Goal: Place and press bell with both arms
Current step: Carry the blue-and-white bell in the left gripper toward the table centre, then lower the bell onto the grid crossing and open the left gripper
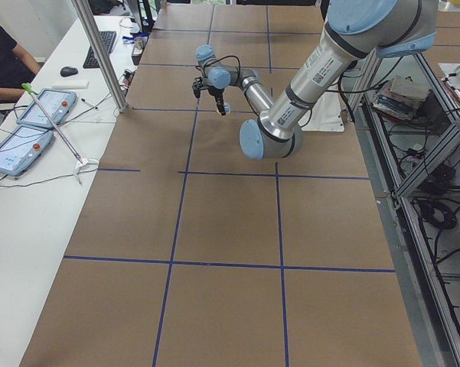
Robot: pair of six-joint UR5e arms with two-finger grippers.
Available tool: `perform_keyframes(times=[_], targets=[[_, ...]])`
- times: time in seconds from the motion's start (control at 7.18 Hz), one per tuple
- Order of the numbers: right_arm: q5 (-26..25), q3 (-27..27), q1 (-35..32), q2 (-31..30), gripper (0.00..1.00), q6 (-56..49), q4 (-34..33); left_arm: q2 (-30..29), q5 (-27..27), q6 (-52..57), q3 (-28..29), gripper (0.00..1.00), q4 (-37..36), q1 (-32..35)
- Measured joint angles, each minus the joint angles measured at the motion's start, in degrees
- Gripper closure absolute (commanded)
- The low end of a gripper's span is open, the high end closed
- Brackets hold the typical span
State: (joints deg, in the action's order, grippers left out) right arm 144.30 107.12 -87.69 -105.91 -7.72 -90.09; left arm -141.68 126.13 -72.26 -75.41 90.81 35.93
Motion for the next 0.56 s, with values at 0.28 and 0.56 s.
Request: perform_keyframes(times=[0.28, 0.56], targets=[[0.72, -0.20, 0.59, 0.00, 0.00, -0.07, 0.00, -5.98, -0.19, -3.19, 10.70, 0.94, 5.40, -0.85], [1.76, -0.30, 0.77, 0.06, 0.00, -0.09, 0.00, -8.01, -1.54, -3.99, 14.50, 0.76, 8.14, -1.19]])
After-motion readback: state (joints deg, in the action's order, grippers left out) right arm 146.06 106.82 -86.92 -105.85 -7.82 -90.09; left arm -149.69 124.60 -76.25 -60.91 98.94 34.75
